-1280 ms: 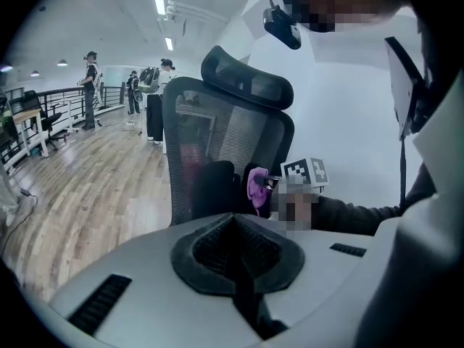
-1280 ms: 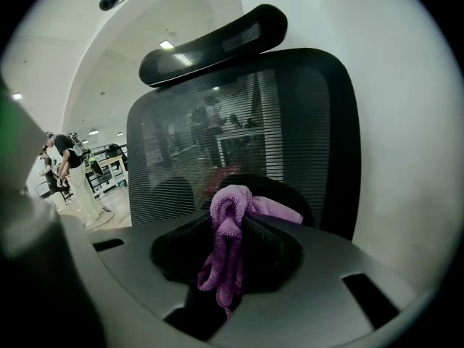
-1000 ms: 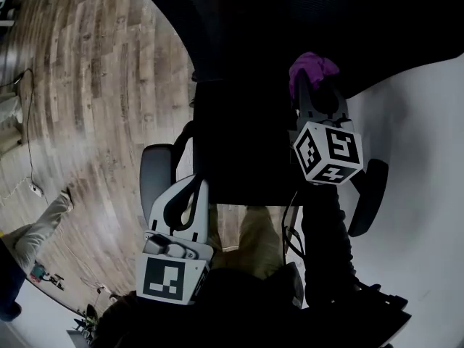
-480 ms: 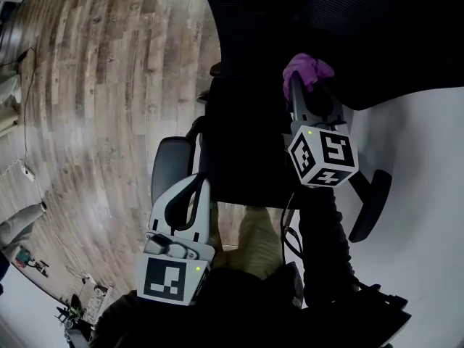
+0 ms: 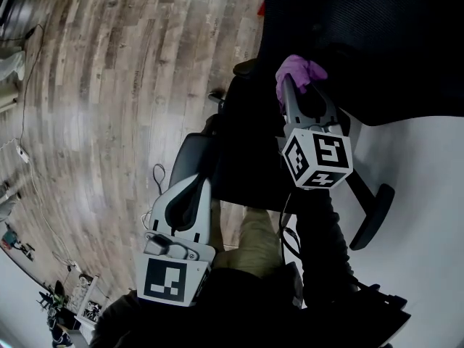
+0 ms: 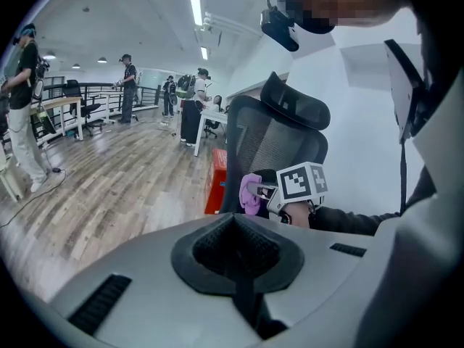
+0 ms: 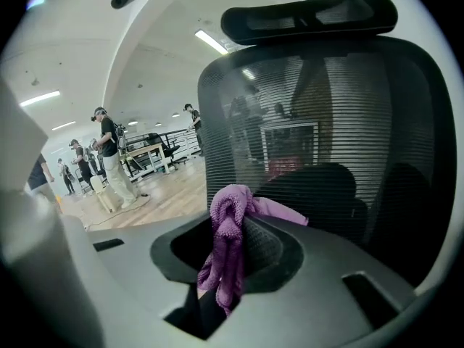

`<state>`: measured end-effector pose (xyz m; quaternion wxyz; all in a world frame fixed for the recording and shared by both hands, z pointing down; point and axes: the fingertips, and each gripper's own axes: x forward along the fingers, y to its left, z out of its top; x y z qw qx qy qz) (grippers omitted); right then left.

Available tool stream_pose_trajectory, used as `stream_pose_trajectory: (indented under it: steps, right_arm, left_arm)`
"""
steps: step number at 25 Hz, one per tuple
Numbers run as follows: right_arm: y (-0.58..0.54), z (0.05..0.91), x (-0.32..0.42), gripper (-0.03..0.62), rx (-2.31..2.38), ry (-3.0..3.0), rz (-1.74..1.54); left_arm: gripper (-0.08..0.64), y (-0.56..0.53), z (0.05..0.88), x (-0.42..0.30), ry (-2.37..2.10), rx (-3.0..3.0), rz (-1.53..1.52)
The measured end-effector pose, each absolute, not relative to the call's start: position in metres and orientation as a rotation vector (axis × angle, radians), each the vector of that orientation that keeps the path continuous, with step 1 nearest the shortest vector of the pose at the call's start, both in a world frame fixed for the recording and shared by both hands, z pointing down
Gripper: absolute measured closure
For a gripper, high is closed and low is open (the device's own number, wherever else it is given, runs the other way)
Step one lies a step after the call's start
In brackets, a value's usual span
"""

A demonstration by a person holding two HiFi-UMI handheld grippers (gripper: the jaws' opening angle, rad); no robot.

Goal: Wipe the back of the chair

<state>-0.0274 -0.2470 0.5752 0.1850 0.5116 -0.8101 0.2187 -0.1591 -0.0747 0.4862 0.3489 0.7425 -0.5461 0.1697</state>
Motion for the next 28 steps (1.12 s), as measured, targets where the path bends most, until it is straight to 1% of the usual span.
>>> stream_pose_trajectory:
  steps: [8,15,18,22,28]
  right_arm:
    - [-0.251,0.576,-0.112,0.497,1.273,-2.36,0.62]
    - [-0.247,0.551,-0.209,0.497,1.079,-2.482,0.594]
    - [-0.236,0.543,-0.234,0.497,1.032,-2.532,0.572]
    - [-0.22,0.547,-0.226,0.497,1.008,-2.583,0.548]
    - [-0.225,0.576,-0.172,0.497,1.118,-2.558,0.6]
  left_arm:
    - [0.551,-0.071,0.483,-0.21,-1.506,1.833,0.388]
    - [0.551,-0.06,0.458,-0.272,-1.652,1.762,0.347]
    - [0.551,-0.044,0.458,-0.284,-1.678,1.724,0.327]
    - [0.551,-0.034,0.459,-0.272,-1.716,1.807,0.3]
    - [0.551,-0.04,0.473,-0.233,-1.599,1.88,0.395]
